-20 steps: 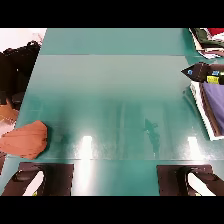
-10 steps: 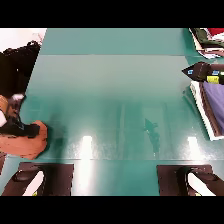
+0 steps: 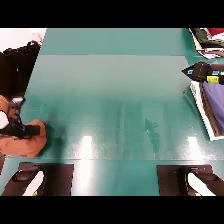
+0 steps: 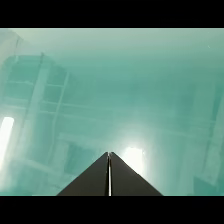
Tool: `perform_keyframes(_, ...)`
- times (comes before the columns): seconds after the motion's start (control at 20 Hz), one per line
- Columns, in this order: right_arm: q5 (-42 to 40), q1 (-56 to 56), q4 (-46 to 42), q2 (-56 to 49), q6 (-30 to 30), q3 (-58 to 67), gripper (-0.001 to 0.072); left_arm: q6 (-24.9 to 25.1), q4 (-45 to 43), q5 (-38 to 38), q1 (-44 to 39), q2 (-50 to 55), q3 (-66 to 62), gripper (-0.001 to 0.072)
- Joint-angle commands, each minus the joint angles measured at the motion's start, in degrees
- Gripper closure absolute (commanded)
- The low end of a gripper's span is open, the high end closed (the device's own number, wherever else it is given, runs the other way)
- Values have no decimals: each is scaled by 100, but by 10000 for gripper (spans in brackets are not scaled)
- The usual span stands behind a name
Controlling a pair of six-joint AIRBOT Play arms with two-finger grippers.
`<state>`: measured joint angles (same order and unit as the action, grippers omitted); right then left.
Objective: Fold the shirts.
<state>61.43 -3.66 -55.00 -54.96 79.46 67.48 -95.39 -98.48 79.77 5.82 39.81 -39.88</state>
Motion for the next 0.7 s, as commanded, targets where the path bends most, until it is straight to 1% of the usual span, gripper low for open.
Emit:
perform_keyframes(0.0, -44, -4, 7, 4, 0, 118, 697, 129, 131, 389, 2, -4, -1493, 682)
perform_keyframes(0.1, -83, -4, 2, 2, 0, 496, 697, 129, 717, 439, -15, -7, -2916, 682)
perform_keyframes(0.15, -162, -4, 2, 2, 0, 741, 697, 133, 1054, 319, -105, -4, -3630, 683)
perform_keyframes(0.2, -245, -4, -2, 2, 0, 968, 697, 133, 1255, 116, -280, -4, -4258, 684)
perform_keyframes(0.3, -389, -4, -4, 2, 0, 1379, 697, 138, 1388, -450, -778, -2, -5069, 684)
perform_keyframes(0.4, -474, -4, -17, 2, 0, 1665, 697, 302, 1388, -1008, -1377, 146, -5504, 685)
perform_keyframes(0.45, -476, -4, -17, 2, 0, 1766, 697, 376, 1388, -1126, -1617, 315, -5635, 685)
perform_keyframes(0.55, -466, -4, -15, 2, 0, 1864, 697, 586, 1386, -1139, -2146, 859, -5788, 685)
perform_keyframes(0.65, -409, -4, -17, 2, 0, 1858, 697, 651, 1386, -977, -2780, 1569, -5792, 685)
